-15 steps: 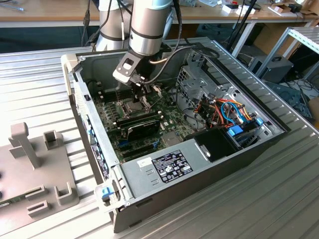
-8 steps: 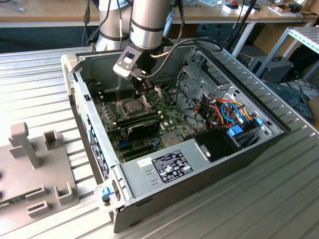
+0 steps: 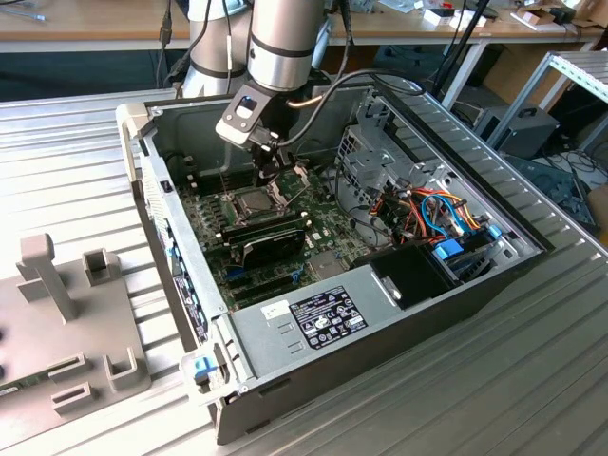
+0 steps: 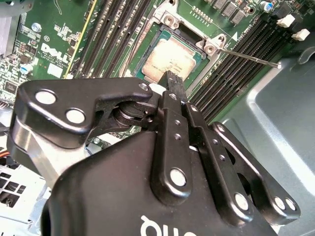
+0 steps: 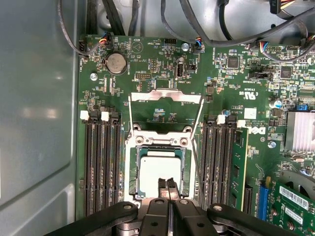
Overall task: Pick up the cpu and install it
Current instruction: 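Place the cpu into insertion slot, then close the cpu cover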
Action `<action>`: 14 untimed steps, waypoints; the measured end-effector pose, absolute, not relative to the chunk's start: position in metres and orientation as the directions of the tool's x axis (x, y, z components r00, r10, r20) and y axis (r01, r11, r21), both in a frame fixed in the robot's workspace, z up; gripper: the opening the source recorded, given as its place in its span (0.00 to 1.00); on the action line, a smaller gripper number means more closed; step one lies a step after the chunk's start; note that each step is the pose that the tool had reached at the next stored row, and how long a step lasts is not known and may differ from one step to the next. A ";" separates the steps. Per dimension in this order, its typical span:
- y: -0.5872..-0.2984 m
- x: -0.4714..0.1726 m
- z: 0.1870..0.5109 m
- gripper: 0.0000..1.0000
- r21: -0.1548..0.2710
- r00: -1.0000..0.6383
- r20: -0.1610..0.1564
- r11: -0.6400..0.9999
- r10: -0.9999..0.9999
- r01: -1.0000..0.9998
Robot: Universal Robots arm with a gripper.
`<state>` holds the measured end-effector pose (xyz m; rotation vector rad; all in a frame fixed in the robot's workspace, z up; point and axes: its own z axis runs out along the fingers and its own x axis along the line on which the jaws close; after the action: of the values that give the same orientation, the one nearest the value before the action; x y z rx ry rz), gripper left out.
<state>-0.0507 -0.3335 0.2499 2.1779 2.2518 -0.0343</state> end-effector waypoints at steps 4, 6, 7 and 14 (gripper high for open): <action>-0.334 -0.051 0.250 0.11 -0.009 -0.034 -0.021 0.034 0.999 0.999; -0.334 -0.051 0.250 0.11 -0.009 -0.034 -0.021 0.034 0.999 0.999; -0.334 -0.051 0.251 0.11 -0.009 -0.034 -0.022 0.034 0.999 0.999; -0.334 -0.051 0.251 0.11 -0.008 -0.034 -0.023 0.034 0.999 0.999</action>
<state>-0.0507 -0.3335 0.2513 2.1762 2.2509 -0.0338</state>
